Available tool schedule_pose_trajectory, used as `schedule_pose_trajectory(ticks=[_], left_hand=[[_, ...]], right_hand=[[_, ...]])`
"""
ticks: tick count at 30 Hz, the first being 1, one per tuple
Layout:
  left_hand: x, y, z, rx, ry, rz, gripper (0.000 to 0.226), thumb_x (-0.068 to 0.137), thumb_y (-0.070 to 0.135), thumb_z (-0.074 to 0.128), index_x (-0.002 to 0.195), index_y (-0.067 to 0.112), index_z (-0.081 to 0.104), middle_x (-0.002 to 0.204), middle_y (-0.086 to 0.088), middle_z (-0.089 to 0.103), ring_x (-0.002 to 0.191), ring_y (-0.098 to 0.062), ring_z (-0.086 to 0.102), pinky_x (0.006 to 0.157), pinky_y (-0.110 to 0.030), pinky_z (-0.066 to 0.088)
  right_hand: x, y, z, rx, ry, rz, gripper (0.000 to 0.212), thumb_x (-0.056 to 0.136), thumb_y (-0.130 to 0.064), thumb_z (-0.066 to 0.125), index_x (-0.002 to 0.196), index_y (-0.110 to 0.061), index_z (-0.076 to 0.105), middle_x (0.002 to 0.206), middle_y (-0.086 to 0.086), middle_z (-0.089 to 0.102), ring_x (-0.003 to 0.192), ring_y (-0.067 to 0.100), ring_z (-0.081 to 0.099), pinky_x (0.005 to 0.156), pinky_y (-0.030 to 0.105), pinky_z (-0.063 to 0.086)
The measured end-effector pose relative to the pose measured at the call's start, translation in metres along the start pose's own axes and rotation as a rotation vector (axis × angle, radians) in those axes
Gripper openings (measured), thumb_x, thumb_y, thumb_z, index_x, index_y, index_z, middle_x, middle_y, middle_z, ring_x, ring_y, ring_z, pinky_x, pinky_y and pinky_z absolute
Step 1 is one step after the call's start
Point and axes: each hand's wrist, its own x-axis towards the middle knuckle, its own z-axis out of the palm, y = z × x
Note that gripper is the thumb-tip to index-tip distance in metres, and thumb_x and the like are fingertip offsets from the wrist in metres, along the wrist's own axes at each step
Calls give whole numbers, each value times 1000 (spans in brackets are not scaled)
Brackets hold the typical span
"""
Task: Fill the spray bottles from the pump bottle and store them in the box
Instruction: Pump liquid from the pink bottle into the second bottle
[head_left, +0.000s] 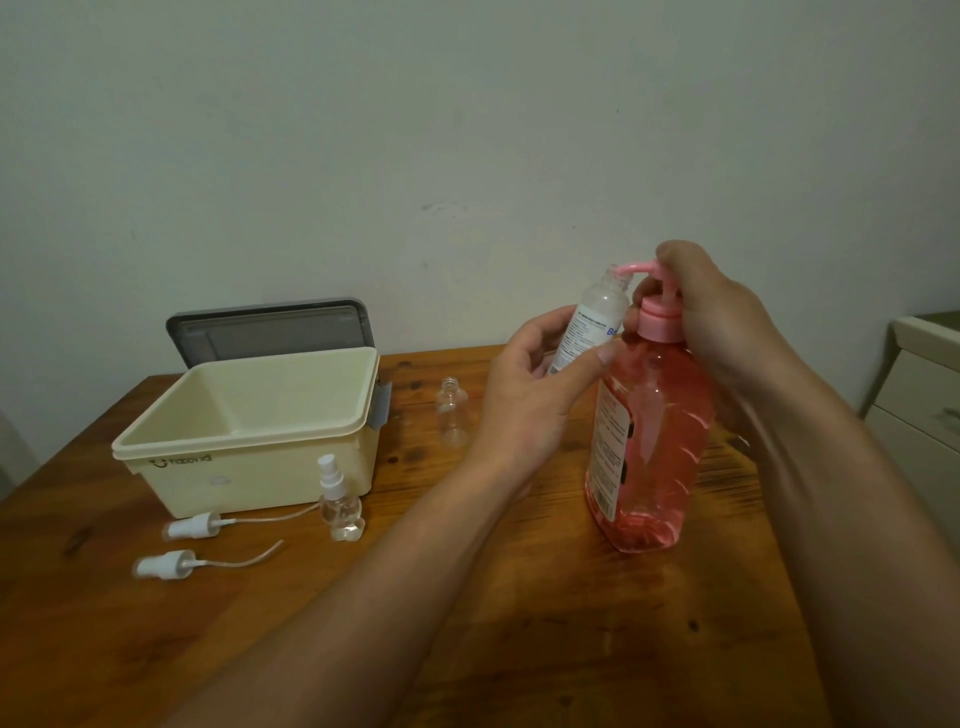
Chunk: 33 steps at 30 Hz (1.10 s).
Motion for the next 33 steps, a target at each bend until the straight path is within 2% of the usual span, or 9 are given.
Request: schedule_pose_trajectory(ticks=[5, 9, 12, 15, 20, 22, 25, 29, 33], left_hand=[[1, 0, 1, 6, -2, 8, 45, 86, 15, 72, 128, 18, 56, 116, 3, 68, 94, 2, 66, 78, -14, 54], [1, -1, 1, 12, 1, 5, 47, 84, 14, 74, 128, 16, 57, 116, 2, 68, 96, -1, 67, 79, -15, 54], [1, 0, 1, 8, 1, 5, 47, 84, 15, 74, 128, 16, 56, 116, 3, 68, 96, 0, 67, 77, -14, 54], [1, 0, 1, 5, -2, 11, 45, 85, 15, 74, 126, 19, 56, 116, 3, 67, 94, 2, 66, 76, -13, 53], [1, -1, 0, 7, 8, 9, 45, 84, 16, 74, 125, 19, 57, 116, 4, 68, 96, 0, 66, 77, -14, 54], [1, -1, 0, 1, 7, 8, 45, 84, 15, 74, 126, 19, 57, 115, 4, 68, 95, 0, 67, 76, -14, 53], [1, 0, 1, -3, -4, 17, 44, 85, 14, 72, 125, 19, 56, 115, 5, 67, 93, 4, 66, 76, -13, 53], [1, 0, 2, -11, 0, 21, 43, 85, 11, 72, 125, 15, 57, 116, 2, 67, 92, 3, 66, 77, -13, 53], [2, -2, 1, 7, 6, 10, 47, 83, 14, 75, 127, 15, 57, 118, 1, 68, 100, -4, 67, 78, -14, 54]], right_hand=[[0, 2, 0, -28, 18, 6, 46, 90, -57, 44, 76, -18, 63, 66, 5, 66, 60, 24, 57, 65, 41, 46], [0, 1, 0, -9, 1, 1, 38, 91, -47, 45, 75, -16, 61, 64, 3, 66, 63, 25, 55, 67, 41, 45], [0, 2, 0, -22, 7, 10, 41, 90, -53, 45, 72, -20, 62, 65, 2, 66, 57, 22, 56, 65, 40, 46], [0, 2, 1, -36, 12, 10, 47, 90, -56, 44, 65, -22, 65, 67, 3, 65, 60, 23, 57, 65, 40, 47], [0, 0, 0, -18, 6, 8, 36, 93, -44, 45, 76, -15, 60, 61, 1, 65, 64, 24, 55, 67, 40, 45], [0, 0, 0, -19, 7, 5, 41, 93, -47, 45, 79, -13, 63, 62, 1, 64, 63, 24, 55, 66, 40, 45], [1, 1, 1, -39, 3, -2, 54, 92, -56, 42, 94, -11, 72, 68, 4, 64, 60, 22, 56, 64, 39, 46], [1, 2, 1, -48, 26, 8, 46, 92, -54, 42, 76, -16, 64, 65, 4, 65, 59, 24, 57, 65, 40, 46], [0, 0, 1, -31, 6, 0, 37, 93, -43, 43, 76, -15, 60, 60, 1, 65, 65, 25, 54, 67, 40, 44]])
